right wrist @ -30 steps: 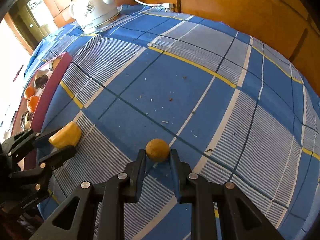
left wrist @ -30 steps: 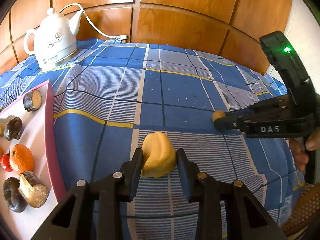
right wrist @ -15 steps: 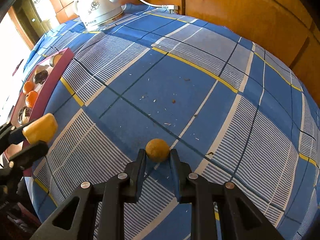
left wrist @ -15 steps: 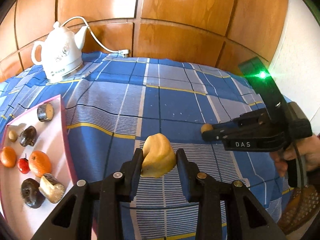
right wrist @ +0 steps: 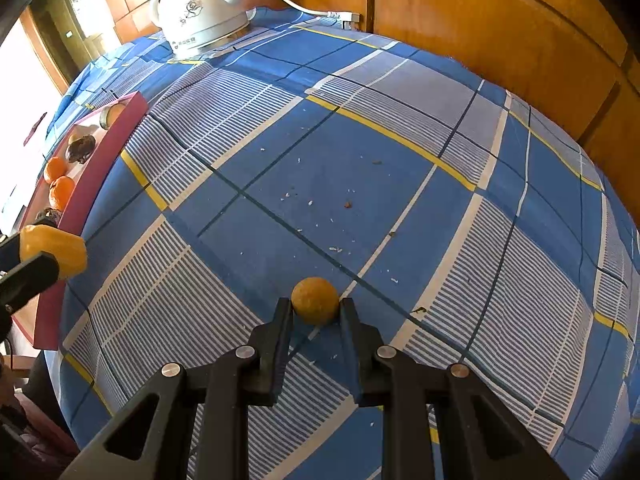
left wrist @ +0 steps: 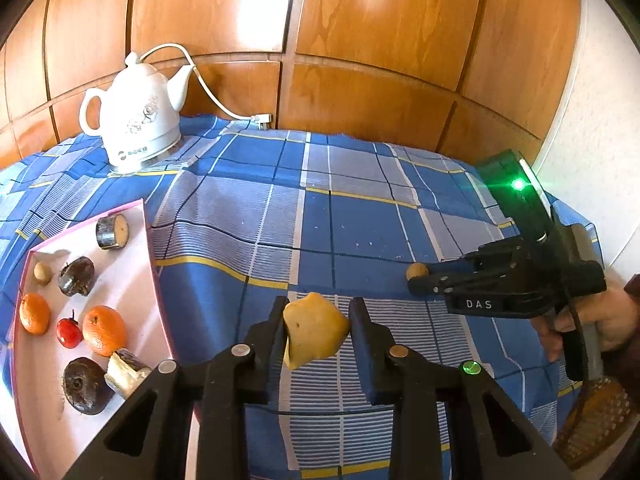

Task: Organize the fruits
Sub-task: 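Carry the pepper into the tray and open the left gripper, then carry the small tan fruit into the tray and open the right gripper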

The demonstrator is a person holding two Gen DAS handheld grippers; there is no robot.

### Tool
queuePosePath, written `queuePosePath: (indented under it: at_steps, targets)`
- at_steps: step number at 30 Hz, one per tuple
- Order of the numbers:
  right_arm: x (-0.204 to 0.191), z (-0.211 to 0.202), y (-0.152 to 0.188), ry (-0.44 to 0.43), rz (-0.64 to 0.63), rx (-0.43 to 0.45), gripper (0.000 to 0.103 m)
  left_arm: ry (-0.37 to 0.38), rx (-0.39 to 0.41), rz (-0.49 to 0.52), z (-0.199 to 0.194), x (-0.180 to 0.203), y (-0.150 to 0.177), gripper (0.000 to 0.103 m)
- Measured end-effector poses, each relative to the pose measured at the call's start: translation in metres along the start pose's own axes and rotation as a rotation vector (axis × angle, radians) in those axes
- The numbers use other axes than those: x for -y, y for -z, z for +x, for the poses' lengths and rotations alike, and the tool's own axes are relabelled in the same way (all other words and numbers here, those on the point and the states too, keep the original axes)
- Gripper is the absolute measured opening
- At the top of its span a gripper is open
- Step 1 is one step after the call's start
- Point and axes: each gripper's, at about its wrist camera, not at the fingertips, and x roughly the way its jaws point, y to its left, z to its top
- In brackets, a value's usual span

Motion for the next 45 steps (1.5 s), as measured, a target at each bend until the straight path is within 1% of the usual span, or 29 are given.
queuePosePath:
  at_steps: [4, 6, 8, 14, 18, 23, 27, 32, 36, 39, 40, 45]
  targets:
    - [-0.001, 0.000, 0.000, 0.004, -0.004, 0.000, 0.024, 0.013, 0.007, -0.017, -0.005, -0.005, -0.001, 0.030]
    - [-0.001, 0.000, 0.000, 0.005, -0.005, 0.000, 0.024, 0.034, 0.006, -0.045, -0.008, -0.012, -0.002, 0.030]
    - [-0.001, 0.000, -0.001, 0.006, -0.004, 0.000, 0.024, 0.039, 0.008, -0.070, -0.013, -0.020, -0.003, 0.030]
    - [-0.001, 0.000, -0.001, 0.008, -0.008, -0.001, 0.024, 0.033, 0.026, -0.179, -0.036, -0.065, -0.002, 0.030]
    - [-0.002, 0.000, -0.001, 0.011, -0.006, -0.001, 0.024, -0.025, 0.040, -0.234, -0.051, -0.097, 0.005, 0.030]
    - [-0.002, 0.000, 0.000, 0.012, -0.006, -0.001, 0.024, -0.150, 0.050, -0.293, -0.064, -0.141, 0.015, 0.030]
    - [-0.002, 0.000, 0.000, 0.012, -0.007, -0.001, 0.024, -0.241, 0.053, -0.335, -0.067, -0.175, 0.021, 0.030]
    - [-0.002, 0.000, 0.000, 0.012, -0.007, -0.001, 0.024, -0.303, 0.026, -0.364, -0.057, -0.204, 0.029, 0.031]
    - [-0.002, 0.000, 0.000, 0.013, -0.007, -0.001, 0.024, -0.298, 0.001, -0.403, -0.050, -0.212, 0.038, 0.033]
    - [-0.002, 0.000, 0.000, 0.012, -0.006, -0.001, 0.024, -0.305, 0.002, -0.402, -0.053, -0.210, 0.044, 0.039]
    - [-0.002, 0.000, 0.000, 0.013, -0.007, -0.001, 0.024, -0.310, 0.003, -0.408, -0.055, -0.210, 0.045, 0.040]
    - [-0.002, 0.000, 0.000, 0.016, -0.006, 0.000, 0.024, -0.355, 0.011, -0.398, -0.064, -0.200, 0.052, 0.040]
